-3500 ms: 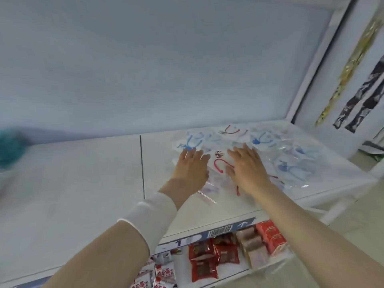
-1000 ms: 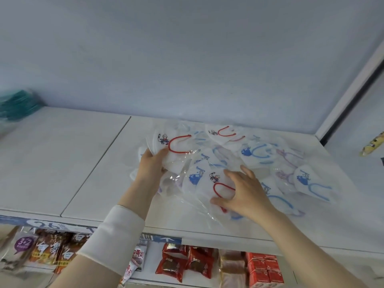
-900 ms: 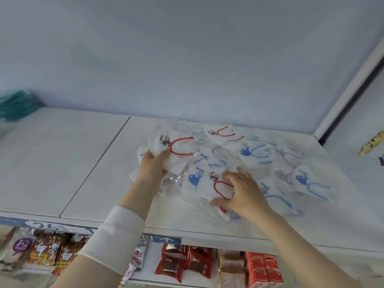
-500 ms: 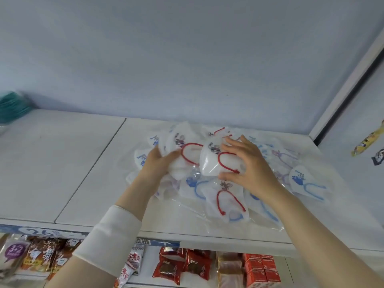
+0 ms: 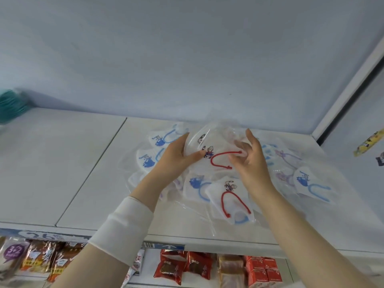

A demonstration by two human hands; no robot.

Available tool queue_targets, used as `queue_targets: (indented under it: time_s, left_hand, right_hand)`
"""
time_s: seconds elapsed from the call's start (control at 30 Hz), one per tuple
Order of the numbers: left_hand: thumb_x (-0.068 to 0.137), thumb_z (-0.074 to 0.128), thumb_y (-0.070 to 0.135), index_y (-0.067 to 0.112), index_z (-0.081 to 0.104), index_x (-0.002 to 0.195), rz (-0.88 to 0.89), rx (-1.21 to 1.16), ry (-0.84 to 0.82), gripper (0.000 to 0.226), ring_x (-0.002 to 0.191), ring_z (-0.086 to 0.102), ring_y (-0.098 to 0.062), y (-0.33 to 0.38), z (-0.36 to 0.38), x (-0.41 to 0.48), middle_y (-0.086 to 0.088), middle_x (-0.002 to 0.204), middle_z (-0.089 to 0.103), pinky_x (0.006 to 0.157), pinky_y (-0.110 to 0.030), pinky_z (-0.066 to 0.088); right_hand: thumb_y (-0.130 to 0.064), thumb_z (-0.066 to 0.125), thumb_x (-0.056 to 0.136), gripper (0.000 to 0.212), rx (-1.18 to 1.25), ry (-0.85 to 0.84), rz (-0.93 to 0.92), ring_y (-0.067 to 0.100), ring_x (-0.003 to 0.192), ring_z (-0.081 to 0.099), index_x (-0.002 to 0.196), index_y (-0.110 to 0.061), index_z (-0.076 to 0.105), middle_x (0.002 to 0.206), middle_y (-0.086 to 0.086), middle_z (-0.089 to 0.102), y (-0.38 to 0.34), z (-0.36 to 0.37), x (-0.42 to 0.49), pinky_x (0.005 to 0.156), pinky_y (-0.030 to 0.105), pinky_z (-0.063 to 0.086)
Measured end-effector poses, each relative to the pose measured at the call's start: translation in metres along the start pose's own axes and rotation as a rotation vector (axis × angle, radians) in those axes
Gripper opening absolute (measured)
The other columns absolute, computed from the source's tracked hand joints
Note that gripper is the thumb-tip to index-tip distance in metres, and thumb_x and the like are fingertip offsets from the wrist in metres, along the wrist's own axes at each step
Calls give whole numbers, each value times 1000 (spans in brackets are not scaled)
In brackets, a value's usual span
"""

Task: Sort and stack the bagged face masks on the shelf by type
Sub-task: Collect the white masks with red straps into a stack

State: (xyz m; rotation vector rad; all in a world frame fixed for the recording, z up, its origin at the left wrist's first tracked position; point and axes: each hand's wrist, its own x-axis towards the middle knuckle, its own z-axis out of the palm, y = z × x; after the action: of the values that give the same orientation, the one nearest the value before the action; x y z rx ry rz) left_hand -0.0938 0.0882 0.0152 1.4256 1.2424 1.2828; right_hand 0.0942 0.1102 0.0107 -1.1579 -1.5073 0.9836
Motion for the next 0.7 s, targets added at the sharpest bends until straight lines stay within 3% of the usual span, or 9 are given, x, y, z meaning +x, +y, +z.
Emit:
queue_targets:
  time_s: [0.13,0.27,0.37,0.43,0.47,0.57,0.63,0.7]
  left_hand:
    - [78,75,15,29,48,118,-4,22,40,49,100,63,-10,-12,2,0,8,107,64,84,-22,53]
    - [81,72,15,28,52,108,0,45,51,36,90,61,1,-19,15,-2,12,100,63,72,-10,52]
    - [81,72,13,26,56,91,-2,16,146,23,75,62,-1,-17,19,2,10,86,65,65,-13,52]
    - [76,76,14,24,58,86,-33,-118,266,23,71,64,-9,-17,9,7,4,80,66,64,-20,54]
    - [72,75,17,22,59,88,-52,-197,328,23,73,64,-14,-17,2,10,0,82,67,67,-26,55]
    - [70,69,15,15,62,99,-102,-345,393,30,83,67,-24,-19,-18,16,-7,93,70,76,-36,57]
    - [78,67,6,9,60,107,-154,-344,386,30,90,66,-30,-20,-25,18,-11,97,69,81,-39,55]
    - [84,63,3,8,60,109,-204,-324,384,27,94,64,-33,-22,-29,19,-13,99,68,88,-43,52]
  right_hand:
    - [9,53,87,74,87,-27,-2,9,105,57,140,-31,20,114,-14,59,12,7,-6,87,17,48]
    - [3,53,89,59,65,3,41,10,100,56,134,-29,32,120,1,55,15,15,-8,87,18,48]
    - [-6,56,90,53,27,36,42,10,108,53,135,-24,35,124,2,52,11,12,-11,95,22,43]
    - [-25,65,85,63,-165,26,47,11,119,45,140,-18,33,129,0,49,13,3,-16,102,26,37]
    - [-41,67,79,72,-387,-13,50,14,124,40,139,-18,35,131,0,46,14,-3,-20,104,28,34]
    - [-70,60,68,95,-1036,-313,160,24,138,13,141,-16,33,145,2,28,20,-10,-38,112,35,21]
    - [-72,58,67,102,-1113,-410,216,26,141,0,145,-16,25,151,1,18,22,-7,-44,116,37,13]
    - [-70,59,69,97,-1119,-400,208,26,142,-3,145,-18,27,152,1,15,19,-7,-42,116,37,10]
